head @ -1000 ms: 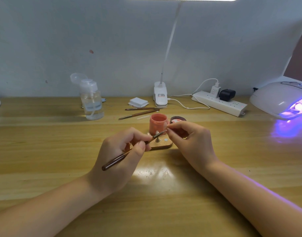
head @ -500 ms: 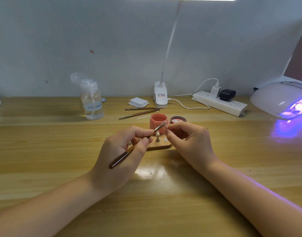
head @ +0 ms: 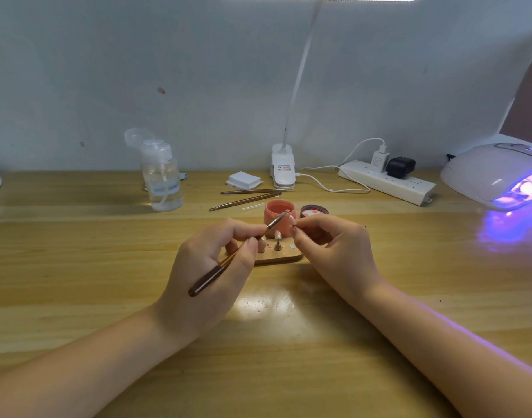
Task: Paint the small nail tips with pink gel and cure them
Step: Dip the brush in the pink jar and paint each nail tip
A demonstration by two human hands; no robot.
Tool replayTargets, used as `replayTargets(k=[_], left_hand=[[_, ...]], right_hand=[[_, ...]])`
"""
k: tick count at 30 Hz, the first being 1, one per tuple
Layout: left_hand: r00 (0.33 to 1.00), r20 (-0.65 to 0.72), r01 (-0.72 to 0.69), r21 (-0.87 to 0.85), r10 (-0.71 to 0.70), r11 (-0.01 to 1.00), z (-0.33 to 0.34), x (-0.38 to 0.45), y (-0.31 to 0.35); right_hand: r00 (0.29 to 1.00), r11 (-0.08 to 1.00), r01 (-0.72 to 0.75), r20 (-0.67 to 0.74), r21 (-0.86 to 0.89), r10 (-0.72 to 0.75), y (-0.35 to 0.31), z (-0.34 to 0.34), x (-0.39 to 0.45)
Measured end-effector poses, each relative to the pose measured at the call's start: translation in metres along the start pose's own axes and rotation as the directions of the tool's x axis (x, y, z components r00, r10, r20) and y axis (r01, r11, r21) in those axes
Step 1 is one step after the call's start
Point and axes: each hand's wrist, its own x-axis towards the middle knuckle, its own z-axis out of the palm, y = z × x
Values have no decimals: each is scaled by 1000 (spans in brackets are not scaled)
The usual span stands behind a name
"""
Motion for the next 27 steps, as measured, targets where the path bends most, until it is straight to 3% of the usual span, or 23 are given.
replayTargets(k=[17, 21, 27], left_hand=[[1000, 7, -14, 0, 14, 1000, 0, -1, 4], [997, 71, -39, 27, 36, 999, 0, -1, 3], [998, -28, 59, -81, -62, 995, -6, 13, 10]], right_hand=[[999, 999, 23, -29, -45, -25, -3, -2, 0], [1000, 999, 7, -30, -49, -8, -4, -3, 0], [999, 998, -41, -28, -52, 39, -1, -3, 2]])
